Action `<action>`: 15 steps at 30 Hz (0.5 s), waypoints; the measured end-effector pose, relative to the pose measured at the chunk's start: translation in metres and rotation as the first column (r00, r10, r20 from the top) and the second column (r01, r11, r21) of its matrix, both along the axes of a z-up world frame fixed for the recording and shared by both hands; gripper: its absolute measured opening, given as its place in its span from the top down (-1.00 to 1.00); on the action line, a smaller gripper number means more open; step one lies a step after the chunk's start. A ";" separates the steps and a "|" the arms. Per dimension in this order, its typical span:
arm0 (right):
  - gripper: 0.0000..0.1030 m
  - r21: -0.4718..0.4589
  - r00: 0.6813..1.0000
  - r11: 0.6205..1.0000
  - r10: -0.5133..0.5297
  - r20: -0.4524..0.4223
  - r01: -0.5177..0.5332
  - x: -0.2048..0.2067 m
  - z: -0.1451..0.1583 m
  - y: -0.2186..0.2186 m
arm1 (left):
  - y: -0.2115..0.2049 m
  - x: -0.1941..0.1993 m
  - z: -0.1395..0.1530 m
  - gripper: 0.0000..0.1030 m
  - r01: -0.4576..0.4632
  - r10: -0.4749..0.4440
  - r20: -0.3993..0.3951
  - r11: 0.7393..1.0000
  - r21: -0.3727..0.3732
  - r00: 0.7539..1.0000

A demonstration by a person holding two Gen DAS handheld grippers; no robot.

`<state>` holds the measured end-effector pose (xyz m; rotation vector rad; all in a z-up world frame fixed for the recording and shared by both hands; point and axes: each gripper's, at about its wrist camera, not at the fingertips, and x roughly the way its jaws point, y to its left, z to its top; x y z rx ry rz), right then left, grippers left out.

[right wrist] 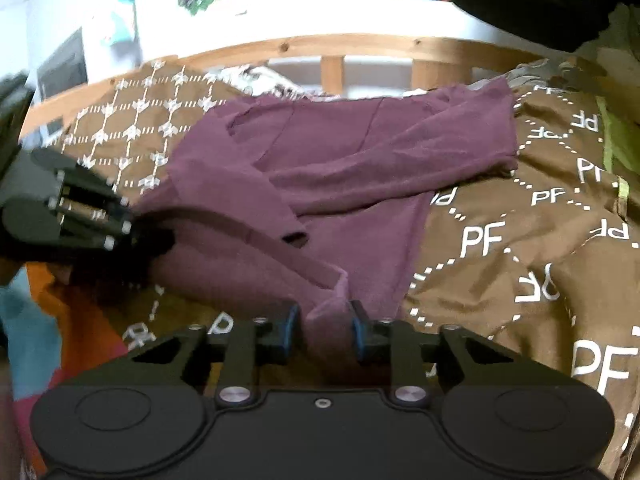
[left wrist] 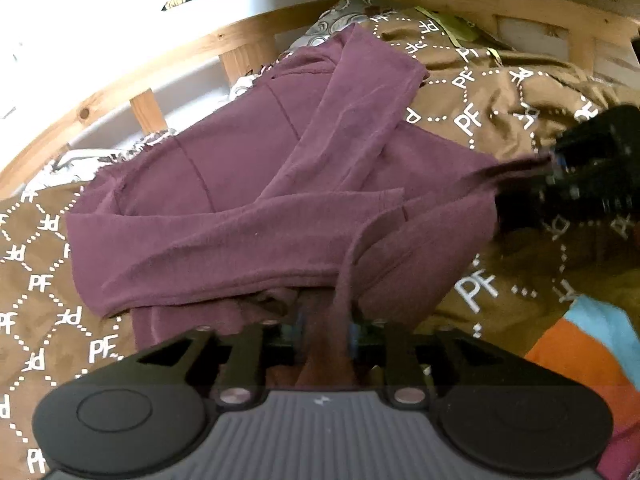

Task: Fold small clothes
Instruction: 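Grasp the sweater hem with the right gripper while the left gripper grasps the hem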

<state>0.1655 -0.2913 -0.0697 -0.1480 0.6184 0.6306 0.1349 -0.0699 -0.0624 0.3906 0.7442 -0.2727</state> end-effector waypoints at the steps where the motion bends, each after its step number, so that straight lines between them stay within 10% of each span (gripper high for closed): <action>1: 0.63 0.011 1.000 1.000 -0.007 0.005 0.007 0.001 0.001 -0.001 | 0.000 -0.003 -0.001 0.34 0.002 -0.002 0.004 1.000 0.008 1.000; 11: 0.42 0.078 0.997 0.996 -0.033 -0.073 0.038 0.013 0.002 -0.014 | 0.017 -0.005 -0.003 0.17 -0.033 0.033 -0.025 0.999 -0.016 0.999; 15: 0.77 0.112 0.997 0.991 -0.070 -0.045 0.075 0.010 0.004 -0.019 | 0.021 -0.012 -0.003 0.11 -0.045 0.044 -0.032 0.999 -0.028 0.998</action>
